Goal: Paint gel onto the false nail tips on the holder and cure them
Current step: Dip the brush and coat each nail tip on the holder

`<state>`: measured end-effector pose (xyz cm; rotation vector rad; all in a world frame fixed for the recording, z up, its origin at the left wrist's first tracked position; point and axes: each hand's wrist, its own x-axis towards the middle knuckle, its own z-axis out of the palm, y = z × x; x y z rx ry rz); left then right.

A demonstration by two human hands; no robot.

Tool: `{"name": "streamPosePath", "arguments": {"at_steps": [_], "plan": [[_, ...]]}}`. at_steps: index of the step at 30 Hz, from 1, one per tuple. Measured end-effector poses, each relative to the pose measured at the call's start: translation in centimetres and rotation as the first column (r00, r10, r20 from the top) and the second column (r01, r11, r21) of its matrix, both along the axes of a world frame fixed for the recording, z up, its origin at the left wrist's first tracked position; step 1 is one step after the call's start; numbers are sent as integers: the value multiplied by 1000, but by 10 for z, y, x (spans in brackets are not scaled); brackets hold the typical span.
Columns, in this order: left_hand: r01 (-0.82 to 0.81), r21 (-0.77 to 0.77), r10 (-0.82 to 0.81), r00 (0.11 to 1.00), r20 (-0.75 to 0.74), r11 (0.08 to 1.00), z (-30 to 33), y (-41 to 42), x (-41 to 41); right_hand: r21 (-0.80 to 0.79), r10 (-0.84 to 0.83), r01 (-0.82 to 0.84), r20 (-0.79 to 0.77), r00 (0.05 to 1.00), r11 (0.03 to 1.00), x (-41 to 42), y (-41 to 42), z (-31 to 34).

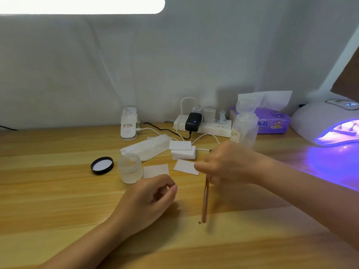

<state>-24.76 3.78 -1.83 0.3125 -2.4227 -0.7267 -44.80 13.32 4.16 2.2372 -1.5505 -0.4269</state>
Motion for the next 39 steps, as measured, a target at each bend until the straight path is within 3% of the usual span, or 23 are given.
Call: {"name": "streamPosePath", "arguments": {"at_steps": [2, 4, 5, 7, 8, 10, 15, 18, 23, 28, 31, 34, 36, 39], "plan": [[19, 36, -18, 999, -32, 999, 1, 0, 0, -309, 117, -26, 280, 953, 951, -1, 1, -5], [37, 38, -35, 998, -51, 999, 1, 0, 0, -527, 202, 162, 565, 800, 835, 7, -3, -11], [44, 33, -42, 997, -59, 998, 1, 0, 1, -522, 223, 289, 712, 666, 802, 15, -7, -15], [52, 29, -50, 995, -89, 998, 0, 1, 1, -377, 265, 462, 920, 289, 803, 35, -19, -20], [57, 29, -53, 993, -108, 998, 0, 1, 2, -304, 285, 503, 951, 117, 809, 45, -26, -21], [65, 40, -59, 987, -152, 997, 1, 1, 3, -233, 339, 569, 937, -85, 789, 60, -41, -21], [40, 83, -15, 957, -288, 996, 2, -1, 3, -147, 413, 640, 864, -288, 754, 86, -71, -25], [12, 91, 25, 919, -393, 996, 4, -2, 5, -126, 426, 659, 847, -318, 742, 96, -81, -37], [34, 29, -20, 918, -397, 999, 23, -5, 10, -187, 383, 600, 898, -217, 778, 99, -82, -50], [-22, -71, -8, 918, -397, 997, 59, -36, 34, -308, 364, 540, 931, 3, 783, 108, -89, -45], [-200, -20, 172, 888, -425, 980, 67, -75, 67, -358, 385, 520, 921, 61, 776, 116, -100, -31], [-440, 183, 474, 769, -429, 879, 54, -113, 103, -405, 455, 511, 890, 31, 758, 131, -110, -21], [-588, 283, 651, 649, -394, 758, 40, -135, 127, -490, 547, 466, 837, 16, 736, 149, -114, -18], [-752, 347, 825, 474, -307, 561, 21, -164, 162, -620, 638, 337, 767, 71, 708, 187, -123, -17]]}}
